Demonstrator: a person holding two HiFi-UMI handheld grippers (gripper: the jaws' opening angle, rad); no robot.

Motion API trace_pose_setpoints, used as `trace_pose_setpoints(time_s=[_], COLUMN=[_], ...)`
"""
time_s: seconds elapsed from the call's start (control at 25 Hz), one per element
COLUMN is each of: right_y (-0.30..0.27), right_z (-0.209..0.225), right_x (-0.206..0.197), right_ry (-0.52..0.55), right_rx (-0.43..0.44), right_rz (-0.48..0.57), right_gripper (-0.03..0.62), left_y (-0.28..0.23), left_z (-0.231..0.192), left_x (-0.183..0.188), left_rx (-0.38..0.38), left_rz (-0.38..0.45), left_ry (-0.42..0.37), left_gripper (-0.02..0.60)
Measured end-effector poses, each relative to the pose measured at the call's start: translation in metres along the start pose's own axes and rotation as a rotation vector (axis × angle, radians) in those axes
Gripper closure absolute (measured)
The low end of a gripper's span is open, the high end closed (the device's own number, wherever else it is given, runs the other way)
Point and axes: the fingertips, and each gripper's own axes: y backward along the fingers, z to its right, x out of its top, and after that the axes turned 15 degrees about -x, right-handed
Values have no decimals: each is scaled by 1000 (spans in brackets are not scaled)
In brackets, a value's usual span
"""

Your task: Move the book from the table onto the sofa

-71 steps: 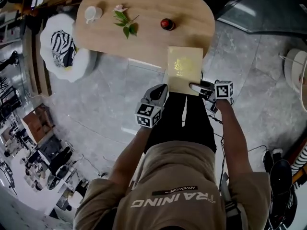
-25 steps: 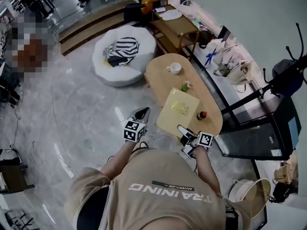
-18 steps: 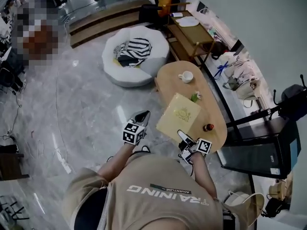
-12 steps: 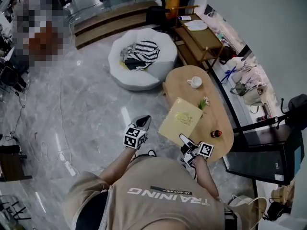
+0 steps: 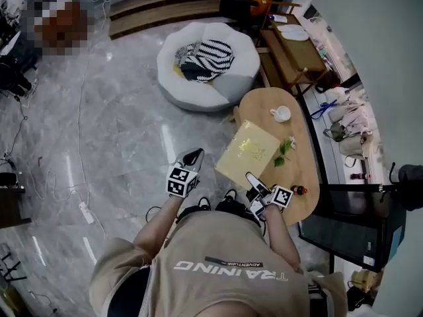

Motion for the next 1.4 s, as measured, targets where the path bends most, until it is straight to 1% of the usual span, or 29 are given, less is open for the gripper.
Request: trace_pose_setpoints(time_s=[0.2, 0.28, 0.36, 0.48, 0.56, 0.68, 0.76, 0.96, 1.12, 1.24, 1.32, 1.4], right_y=[-23, -35, -49, -74, -86, -105, -121, -150, -171, -184, -193, -202], right_z=[7, 8, 7, 9, 14, 17, 21, 31, 41, 46, 45, 50], right_x=[20, 32, 43, 57, 69, 89, 108, 149, 176, 193, 199, 200], right_ry=[17, 24, 29, 14, 4, 30, 49, 23, 50, 59, 58, 44], right_rx=[-26, -23, -1, 35, 40, 53, 57, 84, 108, 121, 134, 127], right_rz=[-36, -43, -58, -88, -113, -154, -178, -219, -250, -286, -304, -318], right_gripper=[370, 370, 370, 370, 370, 370, 370, 370, 370, 370, 370, 370], left_y=[0, -3, -9, -17, -24, -30, -41, -80, -103, -116, -117, -113], left_z=[-15, -23, -31, -50, -60, -76, -89, -116, -140, -151, -157, -166], left_x=[-9, -8, -3, 14, 27, 48, 63, 96, 111, 121, 125, 127], left_rx=[60, 74, 81, 106, 134, 166, 182, 205, 247, 262, 272, 291], left_rz=[27, 33, 27, 13, 16, 26, 22, 31, 57, 70, 67, 58], left_ry=[86, 107, 106, 81, 82, 88, 81, 79, 102, 117, 122, 124], left_gripper=[583, 583, 583, 583, 583, 583, 583, 583, 583, 583, 583, 583])
